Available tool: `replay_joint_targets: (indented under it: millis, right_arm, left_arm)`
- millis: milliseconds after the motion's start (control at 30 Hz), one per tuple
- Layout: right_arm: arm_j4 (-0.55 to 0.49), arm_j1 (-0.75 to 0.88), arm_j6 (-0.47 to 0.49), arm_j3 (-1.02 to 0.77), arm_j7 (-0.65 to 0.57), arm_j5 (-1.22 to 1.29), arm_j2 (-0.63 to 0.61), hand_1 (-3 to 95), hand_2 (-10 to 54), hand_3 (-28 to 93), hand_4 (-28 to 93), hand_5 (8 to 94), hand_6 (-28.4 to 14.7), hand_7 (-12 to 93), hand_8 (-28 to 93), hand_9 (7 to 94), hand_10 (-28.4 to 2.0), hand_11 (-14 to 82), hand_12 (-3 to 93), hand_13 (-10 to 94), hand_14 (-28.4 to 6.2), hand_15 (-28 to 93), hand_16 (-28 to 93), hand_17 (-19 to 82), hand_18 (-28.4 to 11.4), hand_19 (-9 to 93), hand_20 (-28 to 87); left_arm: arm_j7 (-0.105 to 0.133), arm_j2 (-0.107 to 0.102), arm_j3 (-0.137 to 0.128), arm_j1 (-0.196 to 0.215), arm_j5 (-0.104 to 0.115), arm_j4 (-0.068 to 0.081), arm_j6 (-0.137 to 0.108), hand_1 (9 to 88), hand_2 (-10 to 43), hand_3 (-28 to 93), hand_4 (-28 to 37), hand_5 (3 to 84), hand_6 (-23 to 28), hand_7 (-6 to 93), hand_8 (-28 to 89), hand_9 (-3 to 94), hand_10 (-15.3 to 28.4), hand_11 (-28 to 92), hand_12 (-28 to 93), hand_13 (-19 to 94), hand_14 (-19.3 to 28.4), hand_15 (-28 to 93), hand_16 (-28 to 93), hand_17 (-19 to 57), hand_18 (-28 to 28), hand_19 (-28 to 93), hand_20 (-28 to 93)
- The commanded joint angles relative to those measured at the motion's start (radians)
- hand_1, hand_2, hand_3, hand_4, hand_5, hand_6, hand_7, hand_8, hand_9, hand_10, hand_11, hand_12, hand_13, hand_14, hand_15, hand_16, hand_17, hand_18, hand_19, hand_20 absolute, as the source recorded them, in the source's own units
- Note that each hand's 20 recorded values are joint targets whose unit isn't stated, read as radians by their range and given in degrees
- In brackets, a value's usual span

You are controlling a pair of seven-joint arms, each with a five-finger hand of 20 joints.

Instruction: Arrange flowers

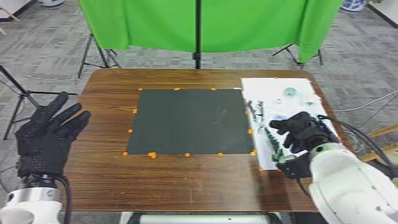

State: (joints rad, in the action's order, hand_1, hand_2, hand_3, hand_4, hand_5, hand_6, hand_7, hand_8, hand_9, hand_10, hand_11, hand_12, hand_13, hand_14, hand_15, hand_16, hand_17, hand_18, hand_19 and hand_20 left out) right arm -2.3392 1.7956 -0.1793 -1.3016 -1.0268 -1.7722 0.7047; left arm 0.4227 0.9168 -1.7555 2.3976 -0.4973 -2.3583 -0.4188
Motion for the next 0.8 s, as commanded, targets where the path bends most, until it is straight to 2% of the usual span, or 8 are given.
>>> replay_joint_targets:
  millis: [33,133,233,333,500,567,633,800]
  right_arm:
    - [-0.010,-0.018,0.094,0.025,-0.096,-0.046,0.003,26.2,2.0,69,-20,63.1,-10.2,35,-11,71.7,-19.3,53.2,21.9,74,-11.9,77,18,48,-23.3,93,25]
    - [-0.005,-0.043,0.159,0.044,-0.132,-0.072,0.005,26.4,1.8,69,-20,63.3,-10.7,39,-11,71.9,-19.5,53.7,22.3,75,-11.5,77,18,50,-23.1,93,27]
    - [-0.003,-0.063,0.230,0.058,-0.176,-0.072,0.017,26.7,1.4,68,-20,63.7,-10.8,42,-12,72.3,-19.6,54.6,22.8,76,-10.7,77,18,52,-22.6,93,29]
    - [-0.002,-0.056,0.283,0.056,-0.196,-0.081,0.018,27.6,0.8,68,-20,64.1,-11.0,43,-12,72.7,-19.7,55.0,23.1,76,-10.7,77,19,53,-22.4,93,30]
    - [0.003,-0.053,0.308,0.076,-0.222,-0.100,0.020,28.7,0.4,67,-20,64.5,-11.4,44,-12,72.9,-19.8,55.2,23.4,76,-11.2,78,20,53,-22.5,93,31]
    - [0.011,-0.062,0.325,0.088,-0.233,-0.104,0.025,28.9,0.3,67,-20,64.5,-11.5,44,-12,72.9,-19.8,55.2,23.5,76,-11.4,77,20,53,-22.6,93,31]
    - [0.015,-0.068,0.325,0.104,-0.241,-0.107,0.022,29.0,0.0,67,-20,64.5,-11.5,44,-12,72.9,-19.9,55.2,23.6,76,-11.6,77,20,53,-22.7,93,32]
    - [0.037,-0.093,0.328,0.165,-0.259,-0.150,0.008,29.5,-0.2,67,-20,64.2,-11.7,44,-12,72.3,-20.1,54.9,23.7,75,-12.0,77,21,52,-23.1,93,31]
  left_arm:
    - [0.003,-0.007,0.001,0.013,0.003,0.006,-0.003,20.0,8.8,77,-28.3,34.7,8.9,13.2,-9,29.8,19.4,26,10,23,26.6,49,-10,-8.5,22.0,55,5]
    - [0.008,-0.010,-0.004,0.016,0.006,0.004,-0.004,20.0,8.8,77,-28.3,34.7,8.9,13.2,-9,29.7,19.4,26,10,23,26.6,49,-10,-8.5,22.0,55,5]
    - [-0.003,-0.007,-0.014,0.021,0.002,0.002,-0.002,20.0,8.8,77,-28.3,34.7,8.9,13.3,-9,29.7,19.4,26,10,23,26.6,50,-10,-8.4,22.1,55,5]
    - [-0.003,-0.006,-0.019,0.026,0.002,0.000,-0.002,20.1,9.0,77,-28.3,34.8,8.9,13.1,-9,29.8,19.3,26,10,24,26.5,49,-10,-7.8,22.4,57,6]
    - [-0.038,0.006,-0.037,0.024,-0.009,-0.004,0.002,20.2,8.9,77,-28.3,34.8,8.9,12.8,-9,29.9,19.5,26,10,24,26.7,50,-9,-6.2,23.8,63,9]
    - [-0.035,0.006,-0.041,0.028,-0.008,-0.005,0.000,20.2,9.0,77,-28.3,34.8,8.9,12.7,-9,29.9,19.5,26,10,24,26.8,50,-9,-6.2,23.8,64,9]
    - [-0.047,0.011,-0.046,0.028,-0.011,-0.007,0.002,20.2,9.0,77,-28.3,34.8,8.9,12.8,-9,29.9,19.5,26,11,24,26.9,50,-9,-6.2,23.9,64,9]
    - [-0.047,0.009,-0.043,0.026,-0.009,-0.007,0.002,20.3,9.0,77,-28.3,34.8,8.9,12.8,-9,29.9,19.5,26,10,24,26.9,50,-10,-6.3,23.8,63,9]
